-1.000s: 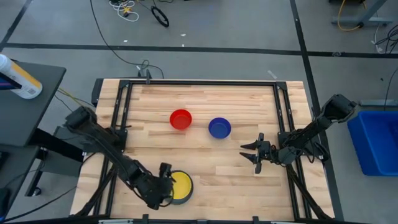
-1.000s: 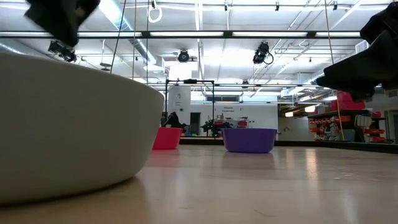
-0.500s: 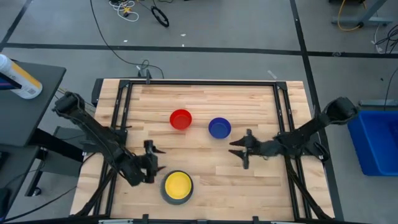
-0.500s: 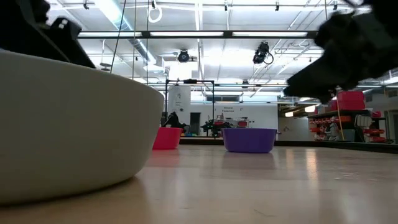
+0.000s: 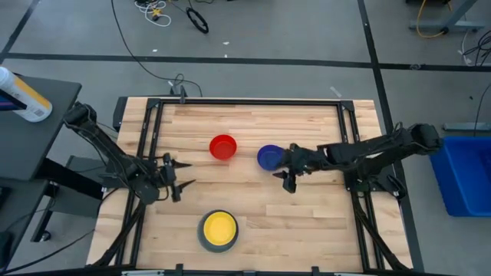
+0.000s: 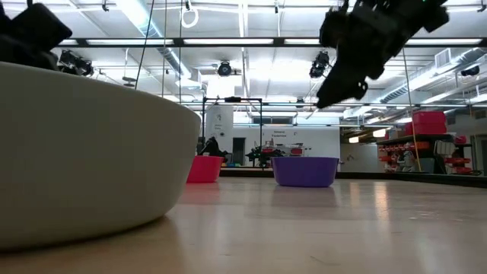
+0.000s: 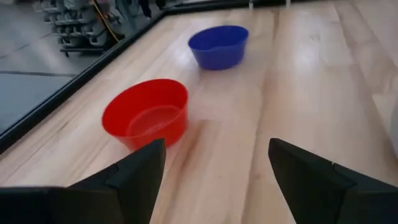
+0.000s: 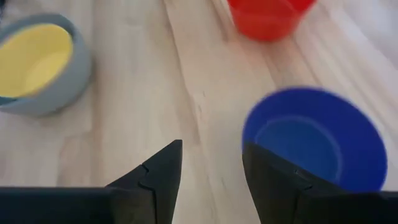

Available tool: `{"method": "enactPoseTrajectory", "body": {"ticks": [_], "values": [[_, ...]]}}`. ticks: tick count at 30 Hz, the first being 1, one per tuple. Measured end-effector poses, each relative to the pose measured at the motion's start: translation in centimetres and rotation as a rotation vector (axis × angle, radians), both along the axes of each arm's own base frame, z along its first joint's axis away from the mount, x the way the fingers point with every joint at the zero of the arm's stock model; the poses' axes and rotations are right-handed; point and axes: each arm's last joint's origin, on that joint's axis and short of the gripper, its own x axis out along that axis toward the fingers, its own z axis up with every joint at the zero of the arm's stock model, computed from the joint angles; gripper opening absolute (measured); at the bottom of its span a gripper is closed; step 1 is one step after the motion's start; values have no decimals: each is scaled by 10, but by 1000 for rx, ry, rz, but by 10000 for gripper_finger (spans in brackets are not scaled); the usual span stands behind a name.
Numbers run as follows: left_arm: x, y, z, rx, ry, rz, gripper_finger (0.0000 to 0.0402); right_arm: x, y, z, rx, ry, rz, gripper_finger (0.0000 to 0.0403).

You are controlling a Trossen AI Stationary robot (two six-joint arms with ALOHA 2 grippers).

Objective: Nest bowls inside each other
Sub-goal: Stack the purple bowl on top of the yellow bowl

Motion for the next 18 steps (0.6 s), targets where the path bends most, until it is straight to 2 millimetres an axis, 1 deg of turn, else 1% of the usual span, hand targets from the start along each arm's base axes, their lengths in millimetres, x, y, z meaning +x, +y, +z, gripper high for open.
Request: {"method": "enactPoseTrajectory", "body": {"ticks": [3,10,14,18], "values": [[-6,6,-7,-14,-35,1,295,8,-7,-15,34,53,-12,179],[-14,15,-19,3,-67,35,295,32,-20,-57,78,144,-1,179],[-15,16,-20,-1,-73,36,295,44,-27,-71,70,195,1,179],[-15,16,-20,3,-71,33,295,51,-30,-72,60,200,6,177]]}}
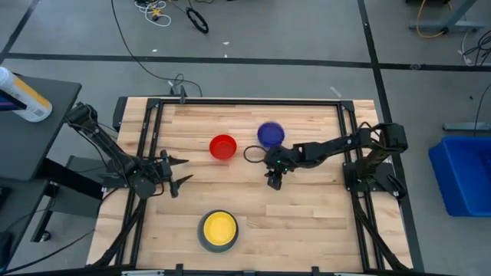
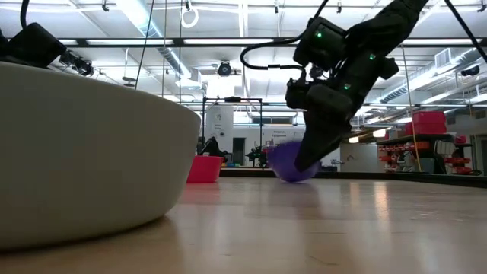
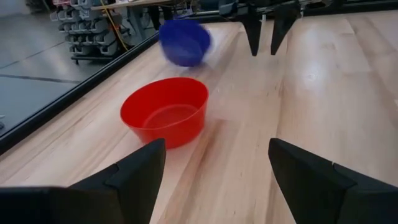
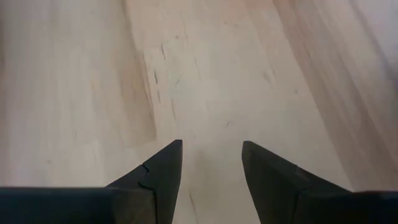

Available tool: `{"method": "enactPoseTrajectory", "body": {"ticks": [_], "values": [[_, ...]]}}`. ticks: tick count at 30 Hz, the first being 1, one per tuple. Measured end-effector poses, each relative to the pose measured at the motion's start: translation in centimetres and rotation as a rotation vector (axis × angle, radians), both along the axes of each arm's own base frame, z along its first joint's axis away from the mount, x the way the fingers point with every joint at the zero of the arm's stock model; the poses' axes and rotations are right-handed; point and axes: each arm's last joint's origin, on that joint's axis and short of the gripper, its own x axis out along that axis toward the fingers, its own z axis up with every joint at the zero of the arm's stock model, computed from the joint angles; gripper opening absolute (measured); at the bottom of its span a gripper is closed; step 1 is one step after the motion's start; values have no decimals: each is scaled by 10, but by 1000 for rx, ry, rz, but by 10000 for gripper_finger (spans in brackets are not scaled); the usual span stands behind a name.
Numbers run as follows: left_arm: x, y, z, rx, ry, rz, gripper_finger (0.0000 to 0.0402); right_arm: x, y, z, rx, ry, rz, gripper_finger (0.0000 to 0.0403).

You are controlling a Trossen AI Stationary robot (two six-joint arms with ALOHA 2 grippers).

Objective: Nest bowls inside each other
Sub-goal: Stack the purple bowl on top of the yellow bowl

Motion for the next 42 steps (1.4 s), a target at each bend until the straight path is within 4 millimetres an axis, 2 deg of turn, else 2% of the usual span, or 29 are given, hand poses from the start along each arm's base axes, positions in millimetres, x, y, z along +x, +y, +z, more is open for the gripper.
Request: {"method": "enactPoseTrajectory", "body": {"ticks": [10,14,17,22,26,31,36,42], "values": [[0,0,0,6,4,-4,295,11,-7,30,-152,90,0,192],[0,0,0,8,7,-5,295,15,-28,43,-179,92,-39,204],[0,0,0,12,9,-5,295,13,-48,45,-195,98,-71,212],[0,0,0,12,9,-5,295,0,-86,46,-252,190,-157,214],[0,0,0,8,6,-7,295,-10,-112,45,-233,212,-205,214],[7,-5,10,-6,-33,-80,275,-7,-120,48,-224,138,-194,216],[15,3,14,59,-23,-57,242,-6,-121,51,-247,145,-163,216],[22,12,13,32,5,-60,223,-17,-149,59,-240,155,-211,217]]}}
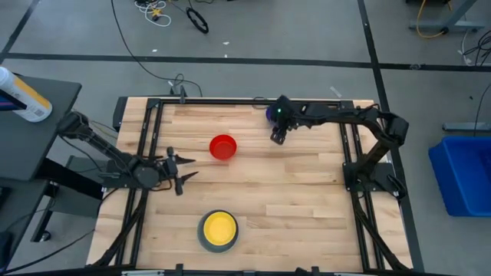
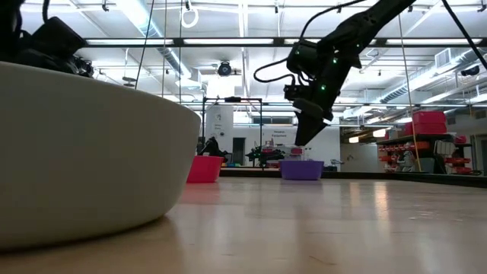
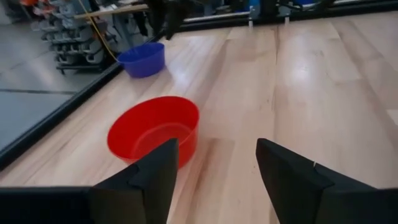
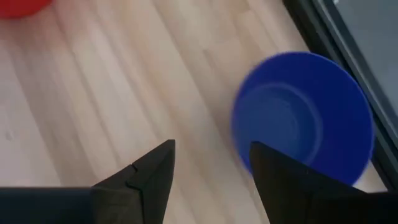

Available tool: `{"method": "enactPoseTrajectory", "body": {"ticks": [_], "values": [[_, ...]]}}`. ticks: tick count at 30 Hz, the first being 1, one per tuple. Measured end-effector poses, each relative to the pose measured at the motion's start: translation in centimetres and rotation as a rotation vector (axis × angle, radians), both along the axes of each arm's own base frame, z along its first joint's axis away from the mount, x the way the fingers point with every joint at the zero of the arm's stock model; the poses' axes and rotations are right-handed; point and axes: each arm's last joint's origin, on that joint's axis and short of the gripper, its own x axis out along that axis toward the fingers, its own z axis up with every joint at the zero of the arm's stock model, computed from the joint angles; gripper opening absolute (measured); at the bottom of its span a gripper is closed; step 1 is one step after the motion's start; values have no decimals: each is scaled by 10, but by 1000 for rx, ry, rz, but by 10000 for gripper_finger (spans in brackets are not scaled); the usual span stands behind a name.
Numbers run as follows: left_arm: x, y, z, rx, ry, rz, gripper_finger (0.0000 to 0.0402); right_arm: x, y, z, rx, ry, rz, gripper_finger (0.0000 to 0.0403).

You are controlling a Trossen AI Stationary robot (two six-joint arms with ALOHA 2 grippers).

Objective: Nest bowls inside each other
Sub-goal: Stack the purple bowl on top of the yellow bowl

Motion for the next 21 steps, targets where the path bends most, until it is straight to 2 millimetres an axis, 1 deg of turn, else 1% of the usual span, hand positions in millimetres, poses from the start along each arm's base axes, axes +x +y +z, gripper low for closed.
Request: {"method": "enactPoseTrajectory", "body": {"ticks": [4,7,12,18,21], "values": [[2,3,0,-12,7,-1,223,-11,-20,0,53,-36,-35,218],[2,4,0,-12,8,8,226,-15,-28,-3,83,-37,-34,217],[2,4,0,-2,11,9,229,-12,-31,-14,108,-15,-5,216],[2,4,0,-3,11,9,227,-8,-34,-37,136,52,6,217],[2,4,0,-2,11,9,228,-7,-35,-45,131,80,2,215]]}}
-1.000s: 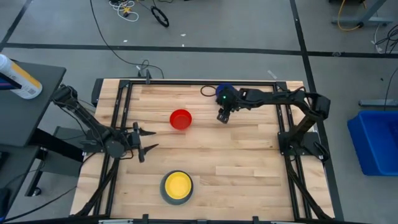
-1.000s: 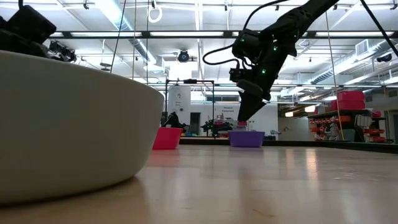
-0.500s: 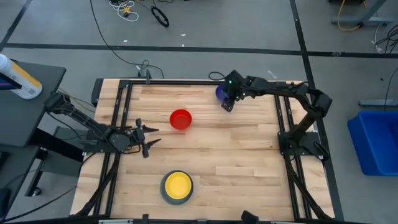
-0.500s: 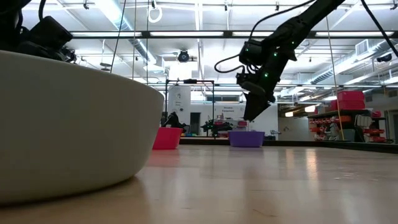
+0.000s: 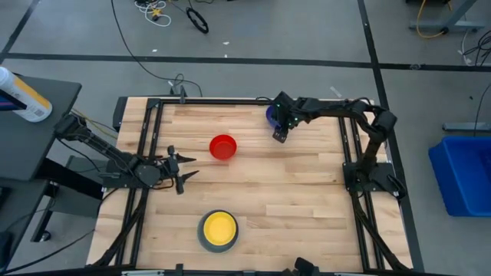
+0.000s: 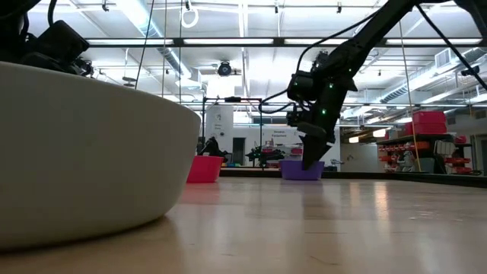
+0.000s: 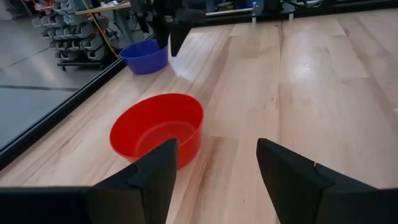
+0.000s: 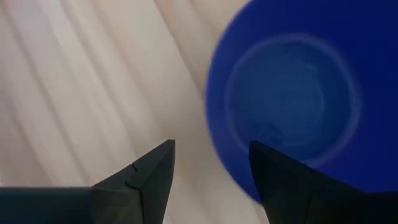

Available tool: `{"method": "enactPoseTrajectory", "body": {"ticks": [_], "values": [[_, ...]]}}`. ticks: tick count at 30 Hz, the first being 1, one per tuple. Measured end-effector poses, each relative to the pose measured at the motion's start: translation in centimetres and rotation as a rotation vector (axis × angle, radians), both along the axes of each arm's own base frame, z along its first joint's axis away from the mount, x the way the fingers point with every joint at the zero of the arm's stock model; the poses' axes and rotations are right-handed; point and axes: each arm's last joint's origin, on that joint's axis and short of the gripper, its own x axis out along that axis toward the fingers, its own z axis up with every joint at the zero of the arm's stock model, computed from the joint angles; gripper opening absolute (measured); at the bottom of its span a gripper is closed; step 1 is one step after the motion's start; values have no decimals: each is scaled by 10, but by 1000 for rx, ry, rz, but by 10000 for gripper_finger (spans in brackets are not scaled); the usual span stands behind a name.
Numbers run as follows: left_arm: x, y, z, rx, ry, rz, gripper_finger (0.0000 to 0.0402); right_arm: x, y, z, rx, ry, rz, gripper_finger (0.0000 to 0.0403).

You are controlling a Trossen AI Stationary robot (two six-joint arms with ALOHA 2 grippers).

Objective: Nest bowls inside each other
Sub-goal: Stack the purple bowl on top of the yellow bowl

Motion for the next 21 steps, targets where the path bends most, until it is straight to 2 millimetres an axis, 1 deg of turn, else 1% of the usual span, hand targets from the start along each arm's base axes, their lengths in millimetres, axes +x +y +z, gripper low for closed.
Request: {"method": "enactPoseTrajectory", "body": {"ticks": [3,6,8,11,12,14,16,19,21], "values": [[0,0,0,-1,0,0,229,1,-1,-3,-7,5,1,209],[0,0,0,-2,-1,1,227,3,-1,-2,-21,-11,7,183],[0,0,0,-2,-1,1,226,5,2,-2,-19,-11,16,141],[0,0,0,-2,-1,1,225,7,7,-2,-6,-8,11,40],[0,0,0,-2,-1,1,225,9,10,-2,-14,-5,11,22],[0,0,0,0,-1,5,224,13,15,-1,-19,-16,20,10],[0,0,0,1,-2,8,224,20,23,0,-21,-40,38,6],[0,0,0,1,-1,8,224,39,42,6,-21,-153,92,5],[0,0,0,1,0,8,224,53,59,15,-31,-260,144,4]]}}
